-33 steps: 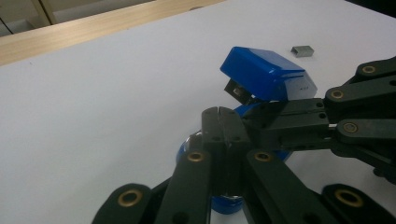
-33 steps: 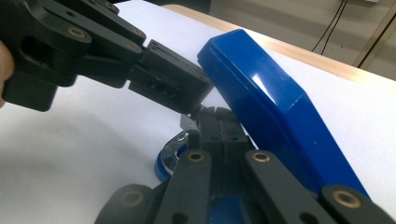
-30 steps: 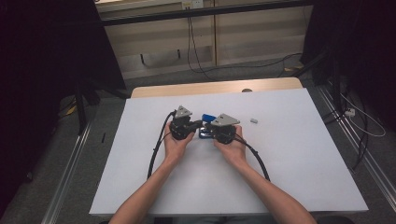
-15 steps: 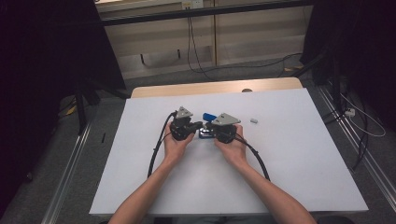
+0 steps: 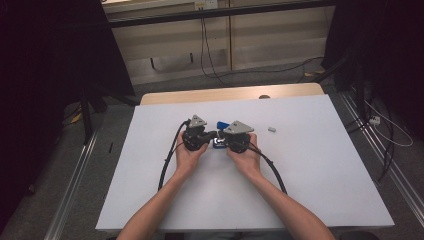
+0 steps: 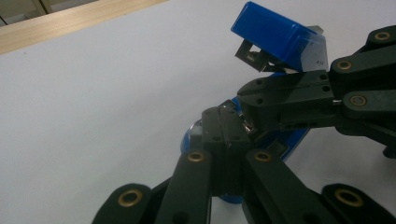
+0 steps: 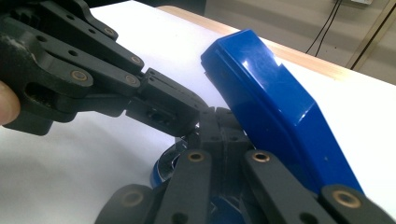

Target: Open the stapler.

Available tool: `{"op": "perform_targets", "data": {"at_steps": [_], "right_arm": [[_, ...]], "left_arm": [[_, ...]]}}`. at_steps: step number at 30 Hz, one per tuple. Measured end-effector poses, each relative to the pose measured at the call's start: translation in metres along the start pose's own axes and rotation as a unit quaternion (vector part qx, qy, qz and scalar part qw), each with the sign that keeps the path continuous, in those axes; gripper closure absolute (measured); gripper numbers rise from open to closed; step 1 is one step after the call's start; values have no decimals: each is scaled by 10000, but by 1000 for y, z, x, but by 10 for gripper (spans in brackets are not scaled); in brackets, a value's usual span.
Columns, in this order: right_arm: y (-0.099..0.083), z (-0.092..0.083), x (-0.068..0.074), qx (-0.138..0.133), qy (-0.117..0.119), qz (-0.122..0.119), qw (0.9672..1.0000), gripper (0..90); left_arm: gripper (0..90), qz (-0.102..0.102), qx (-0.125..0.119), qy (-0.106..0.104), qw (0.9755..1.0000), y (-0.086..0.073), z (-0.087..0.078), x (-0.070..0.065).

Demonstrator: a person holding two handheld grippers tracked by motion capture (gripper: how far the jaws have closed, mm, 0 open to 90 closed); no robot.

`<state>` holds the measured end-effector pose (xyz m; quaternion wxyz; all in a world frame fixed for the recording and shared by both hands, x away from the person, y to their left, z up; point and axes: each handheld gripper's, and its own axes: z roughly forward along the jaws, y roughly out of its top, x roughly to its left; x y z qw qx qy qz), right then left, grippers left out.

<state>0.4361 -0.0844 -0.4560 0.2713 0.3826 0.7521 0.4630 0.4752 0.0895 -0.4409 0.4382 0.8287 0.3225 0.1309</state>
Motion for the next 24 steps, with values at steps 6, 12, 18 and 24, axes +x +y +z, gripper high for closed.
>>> {"op": "perform_targets", "data": {"at_steps": [6,12,18,24], "right_arm": [[4,-7,-5,-77,-64,69,9999,900],[5,-7,-5,-109,-102,108,9998,900],[9,-5,-3,-139,-119,87,9998,900],[12,-1,-1,-137,-187,71,9997,900]], "left_arm": [[900,8,4,-17,10000,0,0,0],[900,77,16,33,10000,0,0,-1],[900,71,1,14,10000,0,0,0],[900,36,2,-2,10000,0,0,0]]}}
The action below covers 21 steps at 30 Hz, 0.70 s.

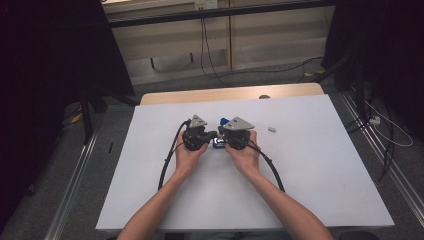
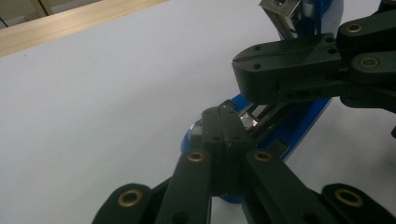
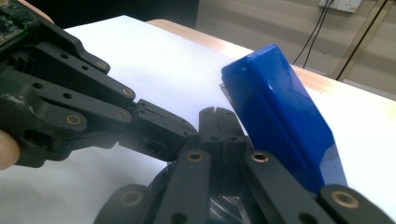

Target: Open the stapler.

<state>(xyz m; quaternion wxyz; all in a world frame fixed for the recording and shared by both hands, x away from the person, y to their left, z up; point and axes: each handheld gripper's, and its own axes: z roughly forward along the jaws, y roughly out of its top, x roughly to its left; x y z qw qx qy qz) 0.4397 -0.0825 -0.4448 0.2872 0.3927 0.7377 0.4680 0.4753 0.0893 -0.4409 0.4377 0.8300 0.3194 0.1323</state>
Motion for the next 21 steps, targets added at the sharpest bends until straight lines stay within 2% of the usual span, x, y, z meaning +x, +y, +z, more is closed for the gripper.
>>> {"op": "perform_targets", "data": {"at_steps": [2,15,21], "right_arm": [[1,-1,-1,-14,-74,-4,10000,900],[6,-12,-11,-56,-199,64,9998,900],[7,-17,-16,-100,-291,13,9995,900]], "left_arm": [[900,16,-1,2,10000,0,0,0],[900,48,3,-10,10000,0,0,0],[900,55,6,-13,10000,0,0,0]]}}
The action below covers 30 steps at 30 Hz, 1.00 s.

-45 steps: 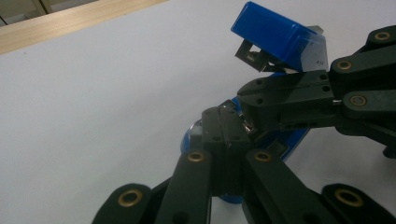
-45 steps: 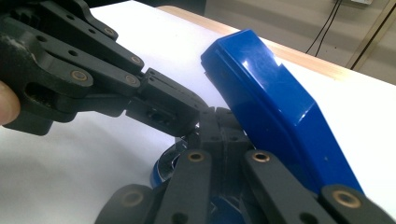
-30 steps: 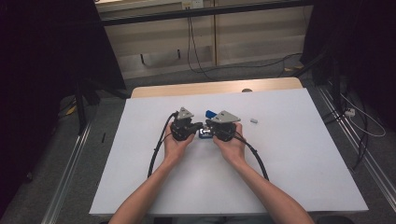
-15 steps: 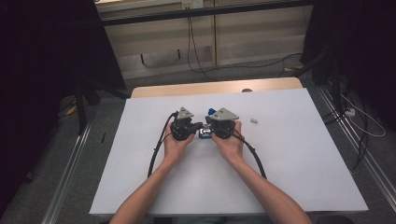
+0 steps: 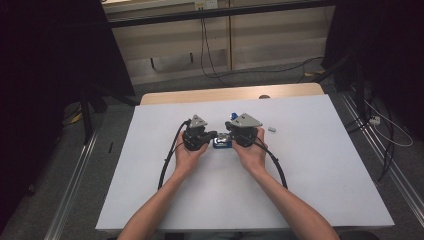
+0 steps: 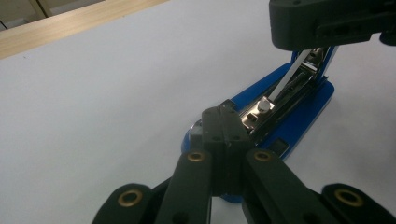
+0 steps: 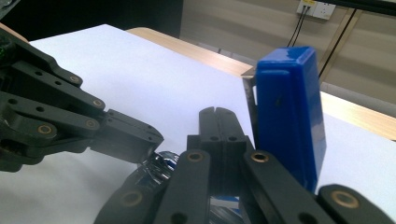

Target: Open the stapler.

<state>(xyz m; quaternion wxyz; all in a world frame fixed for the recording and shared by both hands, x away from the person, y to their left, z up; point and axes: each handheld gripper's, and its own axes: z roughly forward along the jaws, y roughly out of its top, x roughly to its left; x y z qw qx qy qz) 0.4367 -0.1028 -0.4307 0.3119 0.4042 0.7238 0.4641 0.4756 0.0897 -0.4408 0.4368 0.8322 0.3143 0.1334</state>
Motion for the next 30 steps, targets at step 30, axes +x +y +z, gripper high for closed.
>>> {"op": "perform_targets", "data": {"at_steps": [30], "right_arm": [[-1,-19,-20,-29,-221,50,9997,900]], "left_arm": [[900,-16,-43,-48,10000,-1,0,1]]}}
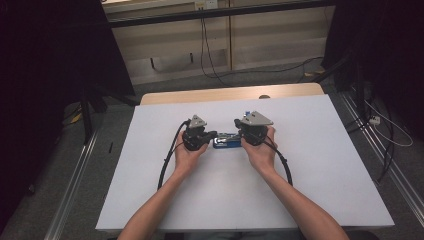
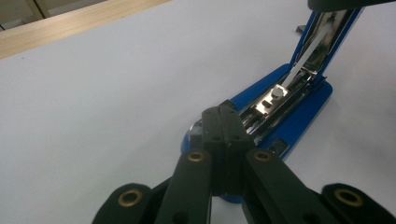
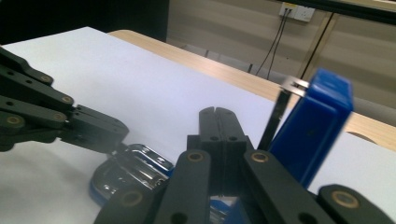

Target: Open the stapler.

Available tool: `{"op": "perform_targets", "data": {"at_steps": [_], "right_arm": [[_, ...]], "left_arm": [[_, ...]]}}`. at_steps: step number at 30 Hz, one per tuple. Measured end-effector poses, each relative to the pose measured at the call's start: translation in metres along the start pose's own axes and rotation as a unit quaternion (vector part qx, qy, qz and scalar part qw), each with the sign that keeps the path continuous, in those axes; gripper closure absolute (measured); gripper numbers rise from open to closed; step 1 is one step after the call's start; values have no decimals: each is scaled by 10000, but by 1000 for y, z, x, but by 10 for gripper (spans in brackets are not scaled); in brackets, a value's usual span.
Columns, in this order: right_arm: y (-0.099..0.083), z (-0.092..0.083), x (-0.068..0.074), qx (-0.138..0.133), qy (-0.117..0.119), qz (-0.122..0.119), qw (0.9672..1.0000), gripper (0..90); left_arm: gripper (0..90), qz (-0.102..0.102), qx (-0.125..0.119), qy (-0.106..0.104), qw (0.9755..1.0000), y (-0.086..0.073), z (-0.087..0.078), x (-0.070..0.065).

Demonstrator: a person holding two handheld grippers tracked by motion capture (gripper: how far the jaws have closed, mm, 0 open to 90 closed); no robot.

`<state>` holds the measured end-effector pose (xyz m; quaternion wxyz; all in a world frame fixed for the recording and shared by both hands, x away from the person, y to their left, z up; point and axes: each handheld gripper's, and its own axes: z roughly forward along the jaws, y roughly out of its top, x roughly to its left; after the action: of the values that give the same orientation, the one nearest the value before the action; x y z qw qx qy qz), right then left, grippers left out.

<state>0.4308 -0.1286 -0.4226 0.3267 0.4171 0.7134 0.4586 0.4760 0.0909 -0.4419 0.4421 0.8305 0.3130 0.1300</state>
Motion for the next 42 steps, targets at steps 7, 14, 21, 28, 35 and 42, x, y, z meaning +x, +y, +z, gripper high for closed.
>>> {"op": "perform_targets", "data": {"at_steps": [7,14,21,28,35,42], "right_arm": [[-5,-9,-16,-36,-192,86,9998,900],[-12,-16,-33,40,-221,251,9994,900],[-15,-20,-38,53,-88,272,9996,900],[-23,-26,-47,153,-22,310,9994,900],[-33,-31,-55,166,28,439,9989,900],[-35,-36,-59,152,60,451,9989,900]], "left_arm": [[900,31,20,22,10000,0,0,0],[900,31,25,29,10000,0,0,-1],[900,28,-40,7,10000,-1,0,-1],[900,21,-26,22,10000,-1,0,-1],[900,19,-25,17,10000,-1,0,-1],[900,-23,-13,-21,10000,-1,0,0]]}}
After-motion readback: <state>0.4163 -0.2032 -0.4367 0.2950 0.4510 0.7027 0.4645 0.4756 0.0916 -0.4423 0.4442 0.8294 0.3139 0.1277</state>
